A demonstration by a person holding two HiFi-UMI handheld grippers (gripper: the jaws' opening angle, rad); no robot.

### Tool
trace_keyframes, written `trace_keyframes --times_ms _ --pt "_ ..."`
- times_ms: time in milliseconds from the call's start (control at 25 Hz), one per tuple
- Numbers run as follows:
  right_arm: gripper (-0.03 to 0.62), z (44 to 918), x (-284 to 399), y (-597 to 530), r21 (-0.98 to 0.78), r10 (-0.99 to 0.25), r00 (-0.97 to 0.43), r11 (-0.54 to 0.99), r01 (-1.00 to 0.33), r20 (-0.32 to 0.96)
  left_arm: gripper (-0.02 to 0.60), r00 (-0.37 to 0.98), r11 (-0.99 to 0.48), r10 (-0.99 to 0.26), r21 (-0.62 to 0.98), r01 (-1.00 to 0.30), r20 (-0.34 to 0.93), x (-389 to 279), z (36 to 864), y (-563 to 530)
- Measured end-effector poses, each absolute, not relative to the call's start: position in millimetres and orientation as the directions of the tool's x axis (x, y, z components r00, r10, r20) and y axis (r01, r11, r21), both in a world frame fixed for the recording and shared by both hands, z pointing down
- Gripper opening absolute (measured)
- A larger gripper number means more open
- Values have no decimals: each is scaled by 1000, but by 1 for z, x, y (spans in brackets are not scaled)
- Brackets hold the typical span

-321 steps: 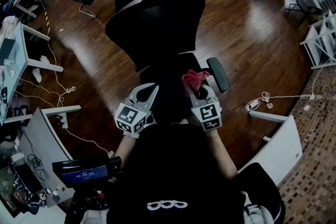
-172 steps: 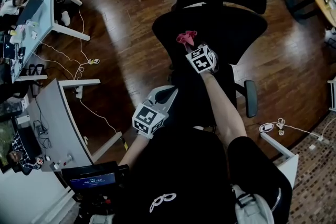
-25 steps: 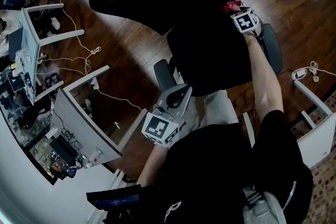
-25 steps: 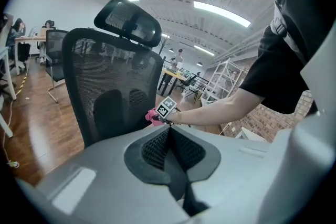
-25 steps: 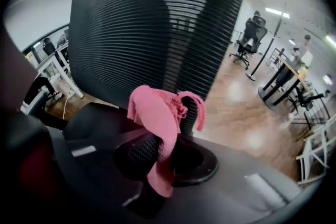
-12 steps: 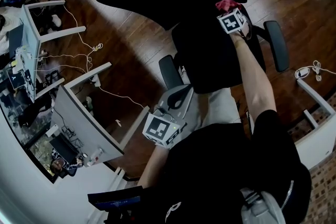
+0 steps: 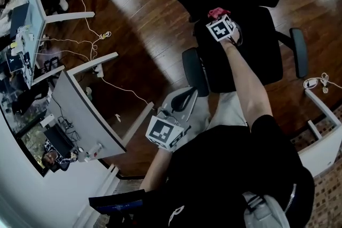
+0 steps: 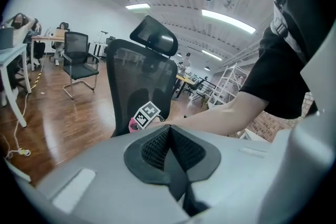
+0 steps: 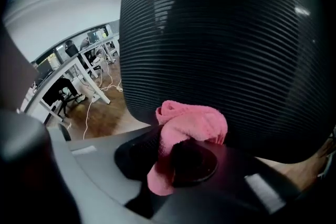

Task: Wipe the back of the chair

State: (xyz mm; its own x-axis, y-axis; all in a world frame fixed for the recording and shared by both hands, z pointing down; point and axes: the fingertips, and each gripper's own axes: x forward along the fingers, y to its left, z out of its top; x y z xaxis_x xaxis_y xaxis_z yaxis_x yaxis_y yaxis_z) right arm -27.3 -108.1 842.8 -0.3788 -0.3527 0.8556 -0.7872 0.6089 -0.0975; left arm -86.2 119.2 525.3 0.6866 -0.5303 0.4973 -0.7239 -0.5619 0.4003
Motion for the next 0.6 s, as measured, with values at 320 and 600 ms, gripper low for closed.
trace_keyframes --times_ms 320,600 --pt "49 827 -107 -82 -93 -333 -419 679 -728 845 -12 669 -533 -580 404 -744 465 -142 526 130" --pt "49 783 -128 -96 -57 -376 -436 701 -711 818 -12 658 -523 -617 401 -752 431 -165 511 127"
